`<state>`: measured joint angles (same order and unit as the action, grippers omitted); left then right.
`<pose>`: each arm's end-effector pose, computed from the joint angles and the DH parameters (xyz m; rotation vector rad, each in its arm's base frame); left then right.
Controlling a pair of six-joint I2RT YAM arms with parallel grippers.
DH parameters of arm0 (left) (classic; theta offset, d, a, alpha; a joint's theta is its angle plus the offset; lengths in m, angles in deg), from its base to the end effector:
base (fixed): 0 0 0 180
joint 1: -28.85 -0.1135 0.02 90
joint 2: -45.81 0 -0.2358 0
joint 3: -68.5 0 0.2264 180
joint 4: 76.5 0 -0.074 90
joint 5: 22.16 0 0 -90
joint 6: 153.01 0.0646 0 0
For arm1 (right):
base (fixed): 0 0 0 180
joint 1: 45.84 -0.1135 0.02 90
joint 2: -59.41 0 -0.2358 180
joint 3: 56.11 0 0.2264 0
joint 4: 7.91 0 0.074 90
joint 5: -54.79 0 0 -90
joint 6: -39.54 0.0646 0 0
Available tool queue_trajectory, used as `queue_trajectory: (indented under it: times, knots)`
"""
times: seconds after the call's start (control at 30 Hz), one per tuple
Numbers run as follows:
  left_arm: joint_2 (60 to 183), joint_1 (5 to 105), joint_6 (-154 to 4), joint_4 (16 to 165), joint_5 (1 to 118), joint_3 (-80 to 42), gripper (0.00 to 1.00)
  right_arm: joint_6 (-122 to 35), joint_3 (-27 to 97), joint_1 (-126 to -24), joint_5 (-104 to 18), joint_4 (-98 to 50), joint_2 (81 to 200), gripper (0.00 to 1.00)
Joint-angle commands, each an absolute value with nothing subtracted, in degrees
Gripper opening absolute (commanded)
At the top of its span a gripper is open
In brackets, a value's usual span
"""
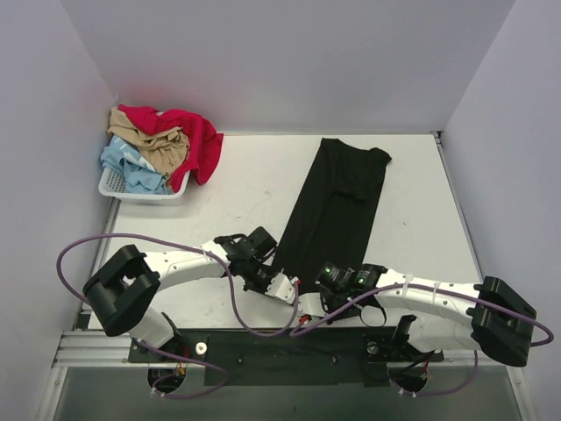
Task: Fold and stack the t-shirts
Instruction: Grab the bottom of the folded rectangular tshirt with both arms, then fold the folded rectangular tshirt in 1/3 of the way
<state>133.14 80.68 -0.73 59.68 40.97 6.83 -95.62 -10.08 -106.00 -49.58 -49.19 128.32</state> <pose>0.1372 -0.2218 0.1277 2.3164 1.3628 -0.5945 0.0872 0.1843 0.1226 -2.1919 1.5741 0.4179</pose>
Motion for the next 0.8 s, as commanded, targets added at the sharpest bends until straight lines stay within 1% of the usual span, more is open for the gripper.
queue_trajectory:
  times: [0.0, 0.1, 0.17, 0.33, 0.37, 0.47, 0.67, 0.77]
  knots:
    - [131.24, 80.44, -6.3, 57.98, 39.88, 1.56, 0.0, -92.56, -11.82, -104.91, -49.98, -50.52, 121.4, 0.0]
    - [132.64, 80.18, -10.53, 60.26, 43.31, -3.97, 0.0, -90.8, -10.51, -99.64, -49.62, -50.26, 115.59, 0.0]
    - [134.13, 79.74, -12.99, 62.1, 46.3, -8.1, 0.0, -90.36, -9.37, -92.81, -49.36, -48.78, 110.94, 0.0]
    - [141.07, 77.72, -18.71, 65.63, 52.19, -18.66, 0.0, -89.13, -7.78, -82.33, -46.81, -44.73, 108.37, 0.0]
    - [143.52, 76.93, -19.58, 65.37, 52.89, -22.24, 0.0, -88.95, -7.69, -79.09, -46.98, -43.07, 108.89, 0.0]
    - [148.02, 75.52, -21.52, 65.36, 54.04, -28.94, 0.0, -89.48, -5.77, -73.62, -46.9, -39.46, 111.26, 0.0]
    - [159.69, 73.32, -22.84, 65.28, 57.73, -45.01, 0.0, -93.7, 1.35, -63.7, -47.69, -34.53, 122.77, 0.0]
    - [164.02, 72.88, -22.5, 64.92, 59.13, -50.65, 0.0, -96.24, 4.86, -61.05, -48.57, -32.33, 128.39, 0.0]
